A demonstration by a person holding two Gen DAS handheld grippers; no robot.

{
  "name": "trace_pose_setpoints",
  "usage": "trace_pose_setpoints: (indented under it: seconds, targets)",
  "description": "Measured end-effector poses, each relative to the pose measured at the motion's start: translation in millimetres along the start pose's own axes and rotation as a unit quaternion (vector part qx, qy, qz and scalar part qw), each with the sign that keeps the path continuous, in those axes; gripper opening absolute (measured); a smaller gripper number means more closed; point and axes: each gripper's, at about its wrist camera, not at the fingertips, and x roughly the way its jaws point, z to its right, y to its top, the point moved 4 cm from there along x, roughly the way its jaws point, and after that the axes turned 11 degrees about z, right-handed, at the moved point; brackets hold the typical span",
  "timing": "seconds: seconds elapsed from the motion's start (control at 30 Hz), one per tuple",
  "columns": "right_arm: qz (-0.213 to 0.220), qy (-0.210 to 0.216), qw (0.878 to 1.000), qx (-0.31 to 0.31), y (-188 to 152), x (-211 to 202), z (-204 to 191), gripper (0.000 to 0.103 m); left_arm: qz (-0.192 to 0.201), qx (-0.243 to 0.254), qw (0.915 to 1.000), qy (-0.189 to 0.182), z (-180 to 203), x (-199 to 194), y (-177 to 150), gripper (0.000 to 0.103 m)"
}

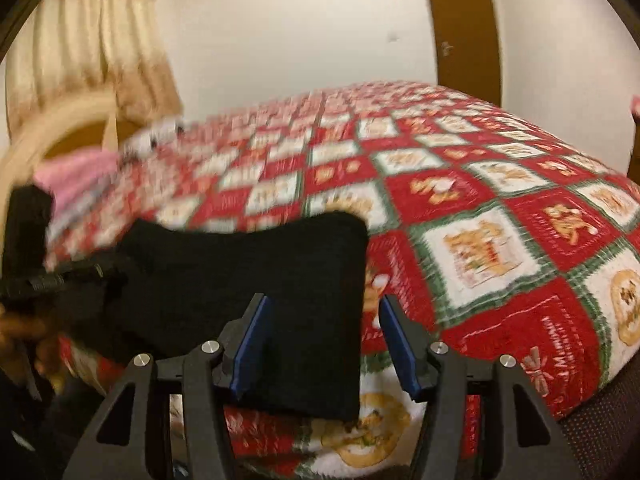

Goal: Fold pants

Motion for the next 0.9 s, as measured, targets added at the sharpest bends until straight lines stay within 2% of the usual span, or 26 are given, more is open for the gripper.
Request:
trace_pose_setpoints:
  seconds: [0.07,0.2,0.3,0.37,0.5,0.9]
  targets:
    - [-0.013,-0.026,0.999,-0.029,-8,5,-3,0.058,-0.003,0.001,1.0000,0.009,-3,-1,-7,0.009]
    - [-0.030,-0.029,0.999,-0.023,-14,11,3,0.058,0.016,0.022,0.9994,0.020,2,-13,-10,0.009]
    - [-0.026,-0.034,0.999,-0.020,-13,9,7,0.058,0.055,0.071,0.9954,0.032,17,-28,-2,0.009]
    - [-0.027,-0.035,0.999,-0.025,-14,10,5,0.058,0.057,0.102,0.9918,0.053,18,-26,0,0.009]
    - [-0.022,-0.037,0.998,-0.042,-13,8,-2,0.058,0.005,0.034,0.9972,0.066,-17,-7,-18,0.009]
    - [-0.027,-0.050,0.997,-0.054,-16,12,-3,0.058,0.003,0.020,0.9978,0.064,-18,-3,-32,0.012]
